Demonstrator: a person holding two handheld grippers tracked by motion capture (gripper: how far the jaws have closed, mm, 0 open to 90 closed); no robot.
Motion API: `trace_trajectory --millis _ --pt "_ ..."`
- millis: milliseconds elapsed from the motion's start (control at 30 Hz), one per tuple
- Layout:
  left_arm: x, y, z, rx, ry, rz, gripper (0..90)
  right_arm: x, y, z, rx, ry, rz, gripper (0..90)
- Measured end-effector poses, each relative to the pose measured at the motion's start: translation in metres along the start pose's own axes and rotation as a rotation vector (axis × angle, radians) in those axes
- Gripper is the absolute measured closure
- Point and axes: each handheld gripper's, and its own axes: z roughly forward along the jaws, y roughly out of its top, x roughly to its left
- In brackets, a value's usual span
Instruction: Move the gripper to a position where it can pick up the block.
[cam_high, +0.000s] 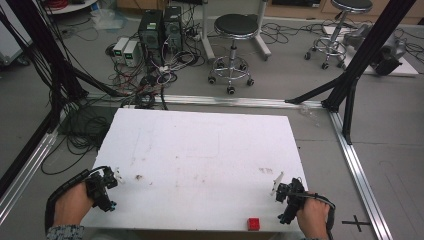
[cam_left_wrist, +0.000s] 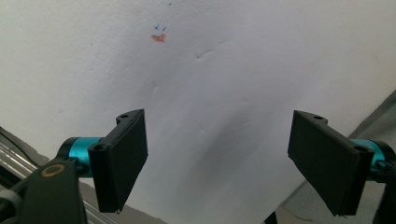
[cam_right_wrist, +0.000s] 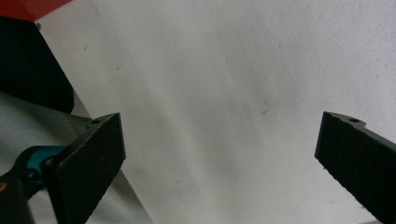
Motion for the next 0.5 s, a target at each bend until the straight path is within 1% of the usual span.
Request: trace_trajectory --millis 167,267,433,500 --pt "0.0002 -0.0005 -0.0012 0.001 0.002 -0.001 20.3 -0.0002 -0.0019 -0.0011 -0.007 0.002 0.000 0.8" --pt "-0.0002 0.0004 -0.0007 -0.007 0.002 -0.001 20.2 -0.0003 -0.0039 -0.0021 -0.006 -0.002 0.006 0.8" --pt "0.0005 0.0011 -0.0004 -0.006 -0.004 0.001 20.3 -0.0009 -0.0052 -0.0025 -0.006 -0.005 0.004 0.8" --pt "0.0005 0.0004 0.0000 -0.009 -0.009 -0.006 20.3 -0.0010 -0.0052 -0.0019 -0.007 -0.004 0.001 0.8"
